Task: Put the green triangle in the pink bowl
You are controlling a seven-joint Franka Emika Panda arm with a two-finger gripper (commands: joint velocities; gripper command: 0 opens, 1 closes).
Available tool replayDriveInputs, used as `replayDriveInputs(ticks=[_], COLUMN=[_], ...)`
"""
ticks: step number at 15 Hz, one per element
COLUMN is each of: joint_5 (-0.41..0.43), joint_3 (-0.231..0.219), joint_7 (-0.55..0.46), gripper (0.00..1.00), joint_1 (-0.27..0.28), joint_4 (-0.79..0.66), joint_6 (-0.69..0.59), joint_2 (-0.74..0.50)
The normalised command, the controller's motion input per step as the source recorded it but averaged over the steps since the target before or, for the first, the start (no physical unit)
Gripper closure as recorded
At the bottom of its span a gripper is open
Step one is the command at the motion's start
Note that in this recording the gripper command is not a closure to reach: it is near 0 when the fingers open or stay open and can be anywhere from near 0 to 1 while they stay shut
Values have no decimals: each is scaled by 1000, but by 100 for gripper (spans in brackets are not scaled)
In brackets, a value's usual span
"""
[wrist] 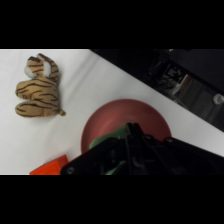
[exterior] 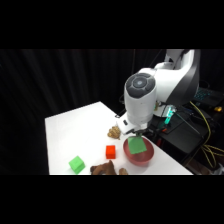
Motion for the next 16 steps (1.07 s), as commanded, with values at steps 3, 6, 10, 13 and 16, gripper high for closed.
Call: replayDriveInputs(ticks=[3, 6, 10, 13, 16], joint_5=[-50, -7, 12, 21, -28], joint_3=[-5, -6, -4, -7, -45], joint_7=[-158, -159, -159, -157, -105], gripper=[0, 0, 0, 0, 0], joint_1=[-30, -46, -41, -38, -51], joint_4=[179, 124, 83, 51, 7], joint_6=[-155, -166, -155, -134, -84], joint_2=[58, -6, -38, -70, -147])
